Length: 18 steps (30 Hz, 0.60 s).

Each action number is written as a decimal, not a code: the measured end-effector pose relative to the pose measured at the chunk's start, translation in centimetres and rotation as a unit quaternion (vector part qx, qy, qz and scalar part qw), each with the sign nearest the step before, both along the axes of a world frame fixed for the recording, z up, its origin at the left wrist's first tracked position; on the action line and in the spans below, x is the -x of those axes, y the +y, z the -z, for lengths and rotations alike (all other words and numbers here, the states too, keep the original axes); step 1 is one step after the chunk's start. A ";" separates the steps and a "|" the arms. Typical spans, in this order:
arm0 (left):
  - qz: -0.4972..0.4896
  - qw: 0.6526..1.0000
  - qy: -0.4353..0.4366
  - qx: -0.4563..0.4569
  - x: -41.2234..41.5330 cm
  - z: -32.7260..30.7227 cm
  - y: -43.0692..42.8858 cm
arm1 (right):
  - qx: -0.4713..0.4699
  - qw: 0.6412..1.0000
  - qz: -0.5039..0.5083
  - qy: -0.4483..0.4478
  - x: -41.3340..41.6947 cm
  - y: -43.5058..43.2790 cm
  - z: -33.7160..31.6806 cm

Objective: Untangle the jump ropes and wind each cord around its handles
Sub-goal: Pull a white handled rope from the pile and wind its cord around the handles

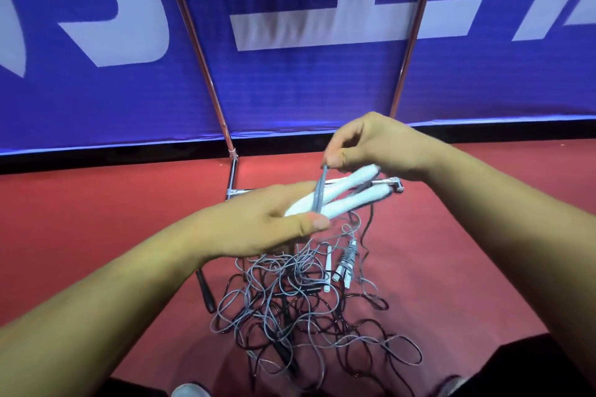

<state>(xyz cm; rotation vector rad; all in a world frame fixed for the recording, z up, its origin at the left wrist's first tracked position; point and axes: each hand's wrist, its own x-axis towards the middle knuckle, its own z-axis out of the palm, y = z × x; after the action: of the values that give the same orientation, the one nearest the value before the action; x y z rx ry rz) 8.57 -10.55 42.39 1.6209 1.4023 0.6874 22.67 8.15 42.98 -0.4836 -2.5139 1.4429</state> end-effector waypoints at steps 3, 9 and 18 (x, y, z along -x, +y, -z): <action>-0.053 0.995 0.057 -0.067 0.4 0.2 0.5 | 0.035 0.999 -0.010 -0.004 0.6 0.0 2.6; -0.249 0.950 0.133 -0.136 3.6 -0.8 1.1 | 0.268 0.963 0.034 0.005 3.0 -2.0 7.6; -0.301 0.951 0.047 -0.050 6.8 -0.4 0.6 | 0.297 0.951 0.029 -0.085 3.9 -4.3 8.0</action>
<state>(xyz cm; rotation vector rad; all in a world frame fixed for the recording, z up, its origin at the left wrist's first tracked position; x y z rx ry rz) 1.74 -9.97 42.83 1.3043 1.9883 1.0514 18.80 3.89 34.95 -0.7958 -2.1135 2.2143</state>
